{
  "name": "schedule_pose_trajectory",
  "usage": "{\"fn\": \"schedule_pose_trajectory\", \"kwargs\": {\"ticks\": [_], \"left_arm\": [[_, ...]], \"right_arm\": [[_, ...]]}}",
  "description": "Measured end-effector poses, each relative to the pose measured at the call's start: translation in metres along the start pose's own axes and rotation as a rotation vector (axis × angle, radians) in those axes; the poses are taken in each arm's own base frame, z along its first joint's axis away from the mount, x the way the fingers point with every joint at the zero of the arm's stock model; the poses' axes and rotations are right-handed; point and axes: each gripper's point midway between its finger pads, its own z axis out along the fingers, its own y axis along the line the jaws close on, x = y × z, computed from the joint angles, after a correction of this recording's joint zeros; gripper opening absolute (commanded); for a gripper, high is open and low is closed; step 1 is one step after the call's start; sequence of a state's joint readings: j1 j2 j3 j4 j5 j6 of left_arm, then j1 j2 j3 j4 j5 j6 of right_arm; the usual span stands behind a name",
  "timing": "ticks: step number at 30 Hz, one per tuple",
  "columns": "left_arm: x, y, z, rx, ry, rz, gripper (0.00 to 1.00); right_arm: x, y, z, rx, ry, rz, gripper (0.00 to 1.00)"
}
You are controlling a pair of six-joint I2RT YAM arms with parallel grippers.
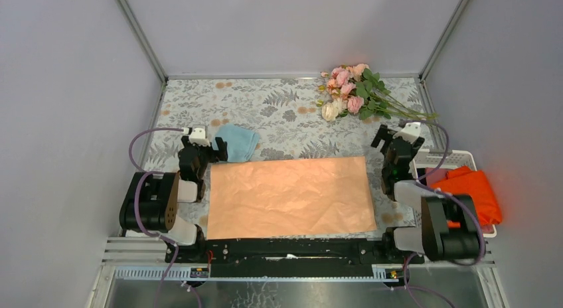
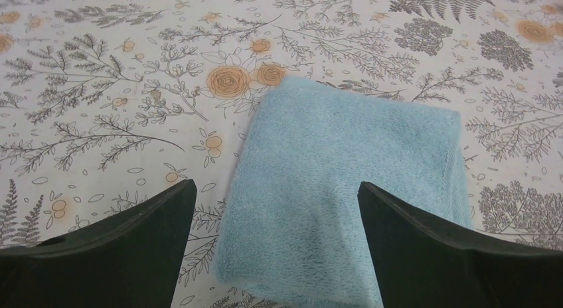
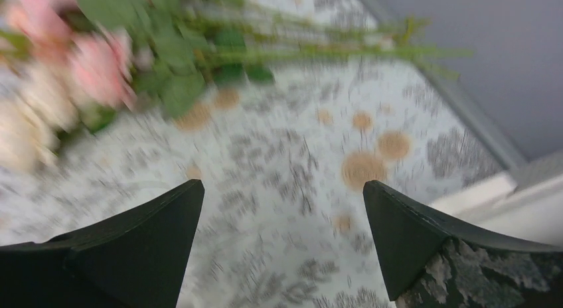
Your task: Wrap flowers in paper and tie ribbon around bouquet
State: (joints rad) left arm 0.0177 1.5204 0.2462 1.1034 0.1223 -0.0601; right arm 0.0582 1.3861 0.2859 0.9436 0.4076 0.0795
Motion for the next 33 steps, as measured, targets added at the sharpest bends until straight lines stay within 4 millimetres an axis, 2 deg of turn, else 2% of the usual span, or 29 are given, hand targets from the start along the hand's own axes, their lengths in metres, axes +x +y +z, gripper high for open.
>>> {"fn": "schedule_pose_trajectory", "kwargs": {"ticks": [3,4,5,7,9,11,13,14,15,16,17,18,20,21,24,27,29,31,33], "left_arm": [[-0.004,0.009,0.005,-0.038,0.05,-0.035,0.99],[-0.017,0.016,0.011,-0.054,0.061,-0.049,0.99],[-0.033,0.024,0.017,-0.072,0.055,-0.055,0.99],[-0.089,0.042,0.028,-0.107,0.01,-0.055,0.99],[-0.153,0.048,0.026,-0.099,-0.053,-0.026,0.99],[-0.209,0.033,0.017,-0.027,-0.095,0.013,0.98],[-0.252,-0.007,0.005,0.09,-0.111,0.067,0.98],[-0.261,-0.037,-0.001,0.169,-0.099,0.094,0.96],[-0.261,-0.065,-0.006,0.241,-0.079,0.116,0.92],[-0.253,-0.103,-0.012,0.336,-0.036,0.146,0.85],[-0.242,-0.131,-0.018,0.409,0.007,0.165,0.76],[-0.218,-0.167,-0.027,0.51,0.081,0.198,0.59],[-0.171,-0.206,-0.036,0.622,0.229,0.236,0.1],[-0.147,-0.215,-0.036,0.648,0.305,0.248,0.01],[-0.072,-0.214,-0.017,0.624,0.559,0.286,0.0],[-0.013,-0.202,0.005,0.56,0.75,0.306,0.0],[0.019,-0.194,0.011,0.526,0.845,0.318,0.0],[0.041,-0.187,0.009,0.502,0.914,0.326,0.0],[0.054,-0.179,0.008,0.48,0.959,0.33,0.0]], "right_arm": [[-0.058,0.007,-0.004,-0.015,-0.084,0.049,1.0],[-0.084,0.01,-0.007,-0.026,-0.125,0.071,1.0],[-0.101,0.013,-0.01,-0.039,-0.143,0.086,1.0],[-0.141,0.024,-0.019,-0.093,-0.176,0.109,1.0],[-0.172,0.038,-0.029,-0.17,-0.184,0.118,1.0],[-0.193,0.055,-0.04,-0.269,-0.166,0.113,1.0],[-0.202,0.075,-0.053,-0.385,-0.109,0.095,1.0],[-0.202,0.083,-0.058,-0.433,-0.076,0.088,1.0],[-0.199,0.09,-0.063,-0.476,-0.038,0.082,1.0],[-0.193,0.096,-0.068,-0.516,0.009,0.078,1.0],[-0.187,0.101,-0.072,-0.548,0.05,0.077,1.0],[-0.179,0.105,-0.076,-0.57,0.093,0.076,1.0],[-0.161,0.109,-0.082,-0.6,0.171,0.076,1.0],[-0.152,0.11,-0.085,-0.611,0.212,0.077,1.0],[-0.133,0.113,-0.095,-0.634,0.296,0.081,1.0],[-0.122,0.114,-0.099,-0.644,0.34,0.087,1.0],[-0.114,0.115,-0.102,-0.648,0.366,0.089,1.0],[-0.107,0.114,-0.104,-0.648,0.386,0.087,1.0],[-0.102,0.113,-0.105,-0.645,0.403,0.085,1.0]]}}
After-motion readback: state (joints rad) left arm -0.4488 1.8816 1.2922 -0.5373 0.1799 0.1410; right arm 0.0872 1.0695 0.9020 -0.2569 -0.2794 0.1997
